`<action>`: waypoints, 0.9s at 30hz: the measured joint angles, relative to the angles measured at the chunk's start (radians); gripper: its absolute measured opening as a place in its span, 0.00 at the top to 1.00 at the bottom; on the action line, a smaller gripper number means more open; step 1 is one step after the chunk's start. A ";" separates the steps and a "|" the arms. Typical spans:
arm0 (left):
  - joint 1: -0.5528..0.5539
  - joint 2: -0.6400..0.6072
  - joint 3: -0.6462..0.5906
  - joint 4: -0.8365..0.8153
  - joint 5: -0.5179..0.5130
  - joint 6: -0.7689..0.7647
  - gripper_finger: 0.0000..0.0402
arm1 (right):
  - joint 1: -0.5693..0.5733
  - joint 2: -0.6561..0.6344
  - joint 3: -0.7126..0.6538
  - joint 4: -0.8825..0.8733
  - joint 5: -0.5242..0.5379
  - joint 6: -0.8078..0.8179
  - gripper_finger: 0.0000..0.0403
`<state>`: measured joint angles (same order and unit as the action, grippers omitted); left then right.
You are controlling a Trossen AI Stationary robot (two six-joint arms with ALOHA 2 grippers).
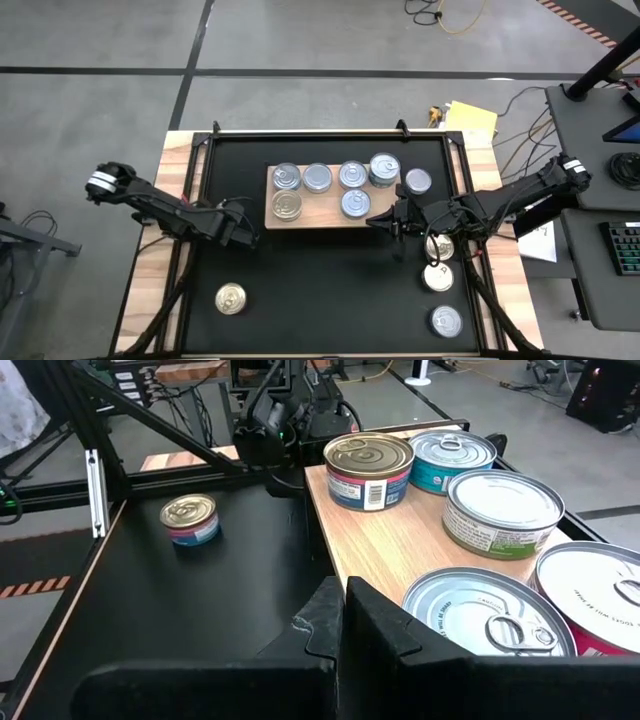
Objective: Stack canned seafood by type on shelf
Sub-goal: Put the dark blue tuna can on the shelf
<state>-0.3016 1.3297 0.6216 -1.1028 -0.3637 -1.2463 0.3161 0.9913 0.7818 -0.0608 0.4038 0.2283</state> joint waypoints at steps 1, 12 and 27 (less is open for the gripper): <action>-0.003 0.003 0.000 0.001 0.000 -0.002 1.00 | 0.000 0.000 0.000 0.000 0.000 0.000 0.98; -0.083 0.003 0.000 0.033 0.000 -0.088 1.00 | 0.000 0.000 0.000 0.000 0.000 -0.001 0.98; -0.137 0.007 0.000 0.069 0.067 -0.151 1.00 | 0.000 0.000 -0.001 0.000 0.017 -0.003 0.98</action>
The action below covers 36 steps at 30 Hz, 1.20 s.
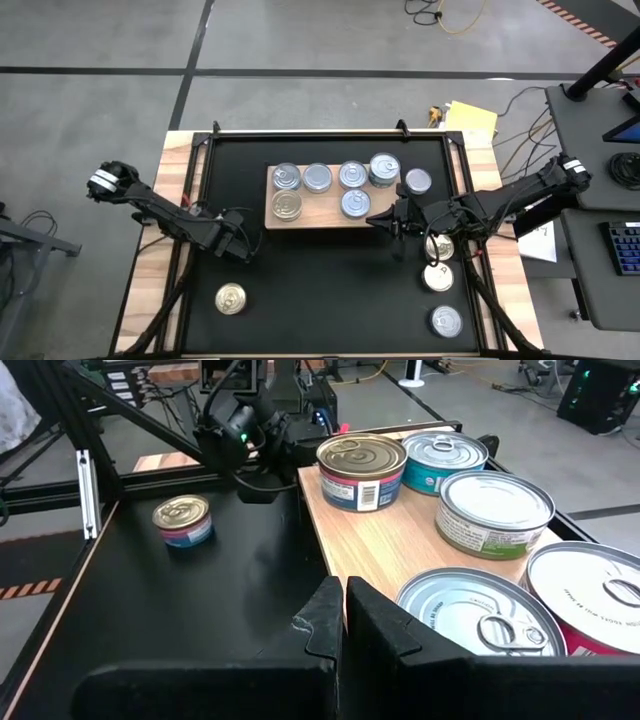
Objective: Stack canned seafood by type on shelf
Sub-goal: Put the dark blue tuna can on the shelf
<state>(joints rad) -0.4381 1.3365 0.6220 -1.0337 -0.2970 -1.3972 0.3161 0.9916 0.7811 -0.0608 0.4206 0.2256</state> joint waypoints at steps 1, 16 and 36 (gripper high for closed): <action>0.000 -0.001 0.000 0.002 0.000 0.000 1.00 | 0.000 0.000 0.000 0.000 0.000 0.000 0.98; 0.000 -0.004 0.058 0.016 0.003 0.049 1.00 | 0.000 0.000 0.000 -0.001 0.001 -0.001 0.98; -0.072 -0.004 0.342 -0.244 0.044 0.043 1.00 | 0.000 0.000 0.000 -0.026 0.001 -0.026 0.98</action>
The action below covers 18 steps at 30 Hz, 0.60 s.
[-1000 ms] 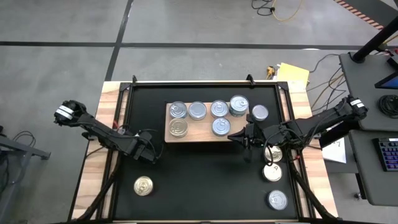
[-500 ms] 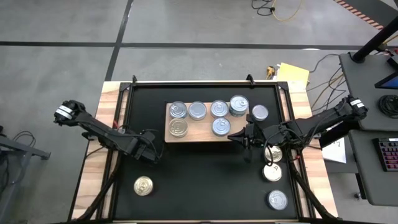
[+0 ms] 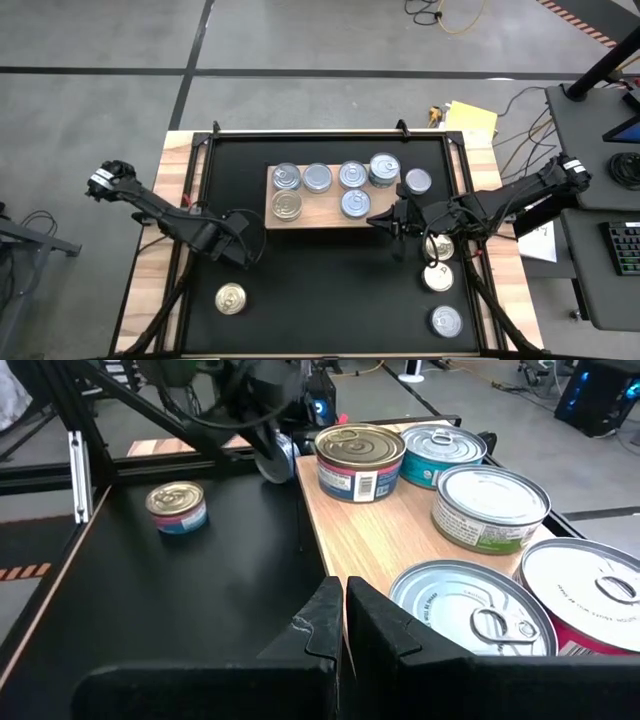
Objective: Stack canned seafood by type on shelf
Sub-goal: Put the dark blue tuna can on the shelf
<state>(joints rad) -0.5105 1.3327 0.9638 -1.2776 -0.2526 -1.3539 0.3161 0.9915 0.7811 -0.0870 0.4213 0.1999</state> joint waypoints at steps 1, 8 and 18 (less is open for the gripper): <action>-0.007 0.000 0.008 -0.014 0.019 -0.010 1.00 | 0.000 0.000 0.000 -0.006 0.000 -0.001 0.98; -0.035 0.000 0.027 -0.163 0.136 -0.150 1.00 | 0.000 0.000 -0.002 -0.012 0.000 -0.002 0.98; -0.039 -0.001 0.027 -0.177 0.142 -0.032 0.98 | 0.000 0.000 -0.003 -0.012 -0.001 -0.002 0.98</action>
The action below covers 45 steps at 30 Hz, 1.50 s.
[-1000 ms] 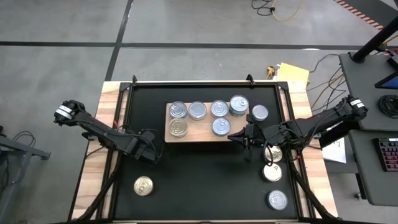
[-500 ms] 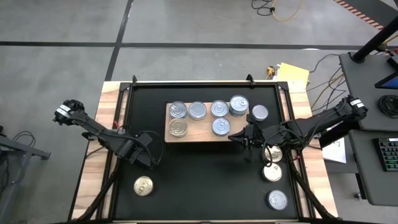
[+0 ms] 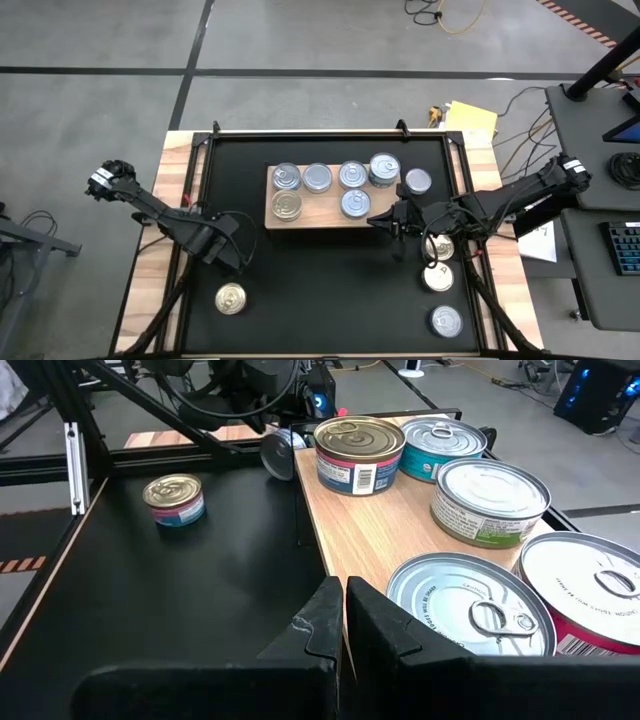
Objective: Stack canned seafood by type on shelf
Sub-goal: Put the dark blue tuna can on the shelf
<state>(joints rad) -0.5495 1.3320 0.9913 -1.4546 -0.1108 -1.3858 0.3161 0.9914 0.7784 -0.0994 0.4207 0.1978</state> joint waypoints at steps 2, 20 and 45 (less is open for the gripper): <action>0.000 -0.002 0.000 -0.010 0.000 0.011 0.94 | 0.000 0.000 0.000 0.000 0.000 0.000 0.98; 0.011 -0.010 -0.009 -0.091 -0.091 -0.038 0.44 | 0.000 0.077 -0.001 0.004 0.000 0.001 0.98; 0.021 -0.077 -0.231 0.072 -0.010 -0.108 0.43 | 0.000 0.057 -0.001 0.008 0.000 -0.013 0.98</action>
<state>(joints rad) -0.5285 1.2554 0.7603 -1.3825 -0.1207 -1.4937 0.3157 1.0489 0.7773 -0.0916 0.4209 0.1852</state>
